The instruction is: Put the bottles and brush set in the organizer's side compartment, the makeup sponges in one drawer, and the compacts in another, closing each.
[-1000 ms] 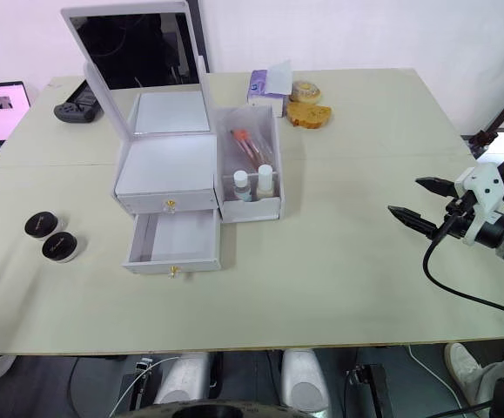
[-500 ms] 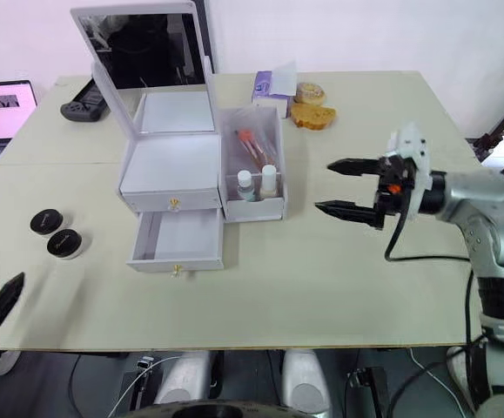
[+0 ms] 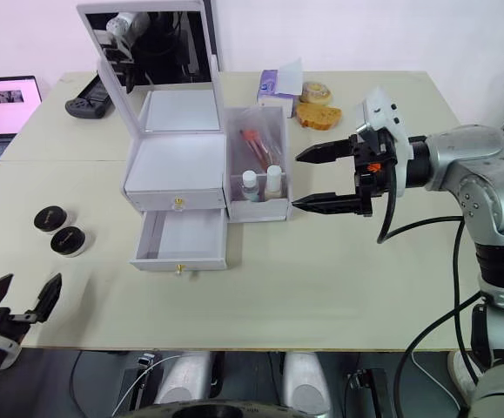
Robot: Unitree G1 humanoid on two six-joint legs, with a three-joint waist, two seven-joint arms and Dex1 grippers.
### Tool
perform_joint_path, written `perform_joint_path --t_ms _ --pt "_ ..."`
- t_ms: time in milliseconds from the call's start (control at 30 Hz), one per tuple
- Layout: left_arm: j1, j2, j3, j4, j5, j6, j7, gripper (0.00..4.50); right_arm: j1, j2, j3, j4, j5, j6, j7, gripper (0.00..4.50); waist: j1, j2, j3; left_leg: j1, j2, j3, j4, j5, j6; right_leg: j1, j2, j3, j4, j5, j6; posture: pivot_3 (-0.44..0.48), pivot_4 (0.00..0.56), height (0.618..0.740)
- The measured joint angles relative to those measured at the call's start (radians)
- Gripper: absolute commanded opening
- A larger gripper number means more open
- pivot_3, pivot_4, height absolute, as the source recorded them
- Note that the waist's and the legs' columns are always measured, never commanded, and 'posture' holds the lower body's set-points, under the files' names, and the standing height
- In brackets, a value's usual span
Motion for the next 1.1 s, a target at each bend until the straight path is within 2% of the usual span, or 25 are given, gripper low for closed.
perform_joint_path --t_ms 300,700,900,1000,1067,1100 --pt "-0.184 0.008 -0.072 0.202 0.061 -0.028 0.029 4.43 -0.048 -0.019 -0.015 -0.029 0.002 0.032 -0.031 4.50 0.000 0.000 0.000 0.000 0.000 -0.001 0.000 0.000 0.000 0.000 0.000 -0.001 0.001 0.000 0.000 0.000 0.150 0.740" --pt "-0.318 0.022 -0.111 0.292 0.089 -0.041 0.058 4.43 -0.072 -0.021 -0.019 -0.051 0.012 0.073 -0.088 4.50 0.000 0.000 0.000 0.000 0.000 -0.001 0.000 0.000 0.000 0.000 0.000 -0.001 0.002 0.000 0.000 0.000 0.150 0.740" --pt "-0.338 0.021 -0.115 0.300 0.090 -0.039 0.067 4.43 -0.079 -0.021 -0.020 -0.058 0.015 0.085 -0.101 4.50 0.000 0.000 0.000 0.000 0.000 -0.001 0.000 0.000 0.000 0.000 0.000 -0.001 0.001 0.000 0.001 0.000 0.150 0.740" --pt "-0.341 0.020 -0.120 0.298 0.089 -0.036 0.080 3.59 -0.079 -0.018 -0.026 -0.059 0.025 0.093 -0.113 4.50 0.001 0.000 0.000 0.000 0.000 -0.001 0.000 0.000 0.000 0.000 0.000 -0.001 0.001 0.000 0.001 0.000 0.150 0.740" --pt "-0.344 0.017 -0.121 0.292 0.085 -0.026 0.085 2.63 -0.078 -0.017 -0.035 -0.060 0.032 0.094 -0.119 4.50 0.001 0.000 0.000 0.000 0.000 -0.001 0.000 0.000 0.000 0.000 0.000 -0.001 0.002 0.000 0.001 0.000 0.150 0.740" --pt "-0.344 0.016 -0.125 0.287 0.084 -0.020 0.088 2.63 -0.078 -0.016 -0.039 -0.061 0.033 0.094 -0.123 4.50 0.001 0.000 0.000 0.000 0.000 -0.001 0.000 0.000 0.000 0.000 0.000 -0.001 0.001 0.000 0.001 0.000 0.150 0.740"
